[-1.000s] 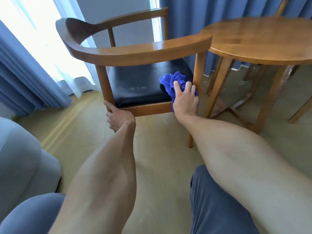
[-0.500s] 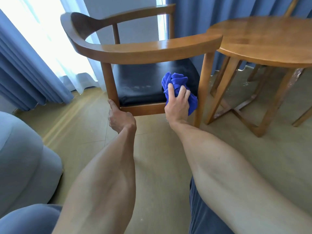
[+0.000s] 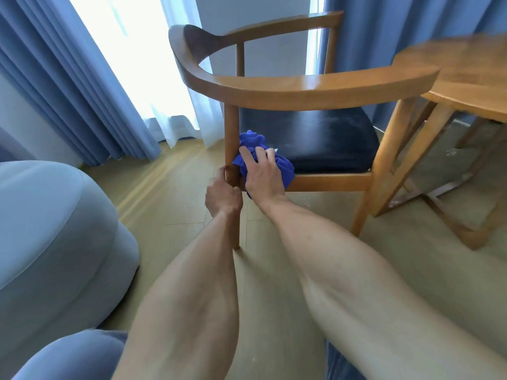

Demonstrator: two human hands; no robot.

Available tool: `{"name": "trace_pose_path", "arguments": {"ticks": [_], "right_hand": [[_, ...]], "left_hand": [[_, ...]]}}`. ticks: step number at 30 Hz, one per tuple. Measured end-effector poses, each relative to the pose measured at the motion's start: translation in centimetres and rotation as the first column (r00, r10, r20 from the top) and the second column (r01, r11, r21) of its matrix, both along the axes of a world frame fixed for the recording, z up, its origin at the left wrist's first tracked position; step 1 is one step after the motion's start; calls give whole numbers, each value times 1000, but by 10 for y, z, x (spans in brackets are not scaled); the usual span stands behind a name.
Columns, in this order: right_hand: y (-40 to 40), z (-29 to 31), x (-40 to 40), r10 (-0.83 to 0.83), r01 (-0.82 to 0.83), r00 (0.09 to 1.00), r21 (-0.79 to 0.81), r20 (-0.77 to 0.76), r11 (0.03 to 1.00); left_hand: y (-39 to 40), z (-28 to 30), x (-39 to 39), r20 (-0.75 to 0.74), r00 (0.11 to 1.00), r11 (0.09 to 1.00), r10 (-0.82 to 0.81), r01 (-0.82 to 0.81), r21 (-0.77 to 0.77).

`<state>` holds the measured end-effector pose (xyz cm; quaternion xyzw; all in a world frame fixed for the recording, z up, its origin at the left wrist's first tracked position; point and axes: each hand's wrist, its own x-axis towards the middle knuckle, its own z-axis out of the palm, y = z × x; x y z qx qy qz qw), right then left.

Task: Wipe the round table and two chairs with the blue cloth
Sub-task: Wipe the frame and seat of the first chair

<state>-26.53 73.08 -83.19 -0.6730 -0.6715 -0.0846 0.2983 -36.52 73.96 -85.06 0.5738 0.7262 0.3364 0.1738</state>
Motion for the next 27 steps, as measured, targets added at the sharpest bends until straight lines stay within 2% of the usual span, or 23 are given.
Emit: {"name": "trace_pose_path", "arguments": {"ticks": [2,4,7,11,15,20,24,27], "right_hand": [[0,-2,0,-11,12,1000,31,-10,999],[1,-1,1,-16,15,1000,56,12,998],[4,4,6,-39,34,996,61,79,998],[8,1,12,-49,43,994,65,94,997],[13,-9,21,-10,-8,989,117,151,993],[14,-1,29,-52,21,971,131,234,991],[3,15,61,-203,199,978,71,45,977],[-10,23,99,-421,415,894,-69,-157,907]], "left_hand": [[6,1,-7,-93,996,998,-11,5,-64],[11,2,-9,-147,988,996,54,-64,-64],[14,6,-2,-114,987,992,114,-119,-47],[15,7,21,-64,998,996,-2,-4,-92],[14,-3,31,23,1000,995,-1,4,-103],[18,-4,18,-79,996,992,-44,35,-119],[17,15,39,-45,997,983,64,-70,-171],[3,24,71,38,980,959,197,-184,-215]]}}
